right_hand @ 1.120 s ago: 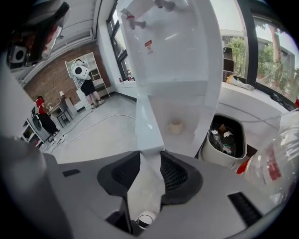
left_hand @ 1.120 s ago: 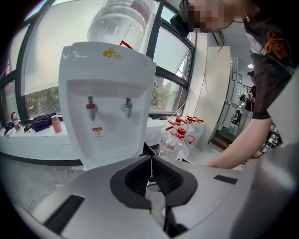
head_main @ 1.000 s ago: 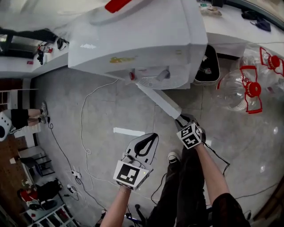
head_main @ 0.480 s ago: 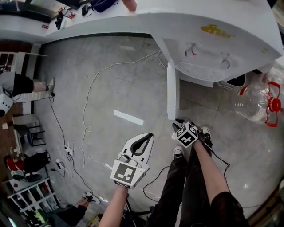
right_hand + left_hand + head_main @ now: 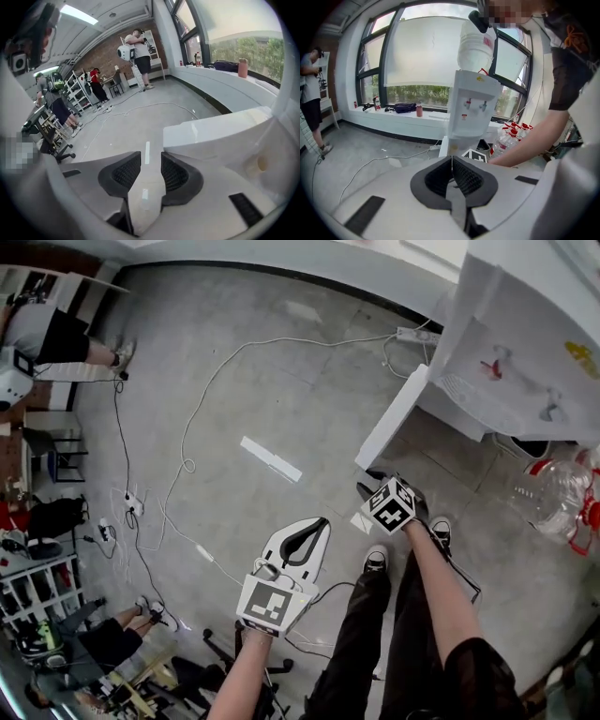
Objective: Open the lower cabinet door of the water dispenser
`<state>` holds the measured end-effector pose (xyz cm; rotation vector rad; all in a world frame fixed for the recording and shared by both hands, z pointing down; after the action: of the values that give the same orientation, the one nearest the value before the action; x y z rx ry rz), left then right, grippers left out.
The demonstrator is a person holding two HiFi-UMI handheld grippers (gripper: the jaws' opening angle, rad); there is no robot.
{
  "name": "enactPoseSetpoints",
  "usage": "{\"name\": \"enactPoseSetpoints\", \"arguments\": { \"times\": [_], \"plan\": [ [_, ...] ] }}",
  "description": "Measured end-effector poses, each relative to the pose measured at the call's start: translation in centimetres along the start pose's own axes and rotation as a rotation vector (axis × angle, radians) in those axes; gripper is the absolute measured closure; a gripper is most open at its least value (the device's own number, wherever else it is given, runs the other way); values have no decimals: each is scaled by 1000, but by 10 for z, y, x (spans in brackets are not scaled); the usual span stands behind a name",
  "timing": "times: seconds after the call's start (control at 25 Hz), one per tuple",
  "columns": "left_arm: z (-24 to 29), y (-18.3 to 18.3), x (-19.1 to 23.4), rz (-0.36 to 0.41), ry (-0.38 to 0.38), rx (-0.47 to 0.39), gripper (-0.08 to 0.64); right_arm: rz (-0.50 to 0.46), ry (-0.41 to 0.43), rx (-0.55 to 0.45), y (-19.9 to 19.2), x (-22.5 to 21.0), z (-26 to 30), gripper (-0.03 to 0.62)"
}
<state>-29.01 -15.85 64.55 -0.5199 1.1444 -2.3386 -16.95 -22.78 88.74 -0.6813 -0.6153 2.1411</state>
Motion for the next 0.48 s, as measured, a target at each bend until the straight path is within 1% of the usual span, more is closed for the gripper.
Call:
{"name": "enactPoseSetpoints", "arguments": {
  "times": [0.08,0.24,0.32,0.48],
  "plan": [
    [-11,-4,3,-8,21,4,540,-7,1,-11,11,2,3,428],
    [-31,-7,1,-13,37,12,540,-26,11,-8,22,10,-8,422],
    [-39,-5,-5,-15,30,13,540,-28,23,-19,27,17,-23,419],
    [-54,6,-22,-13,-1,15,540,15,31,-71,39,29,-67,417]
  ]
}}
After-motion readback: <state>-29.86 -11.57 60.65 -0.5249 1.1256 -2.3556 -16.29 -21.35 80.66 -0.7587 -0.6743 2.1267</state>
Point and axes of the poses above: the fingertips, and each gripper's own axes: z forward along the fingers, x to its left, y out of its top, the point moved 9 cm from there along -z, backward along the fingers, and after that the axes turned 4 degrees about -x, right-handed, at the moved point
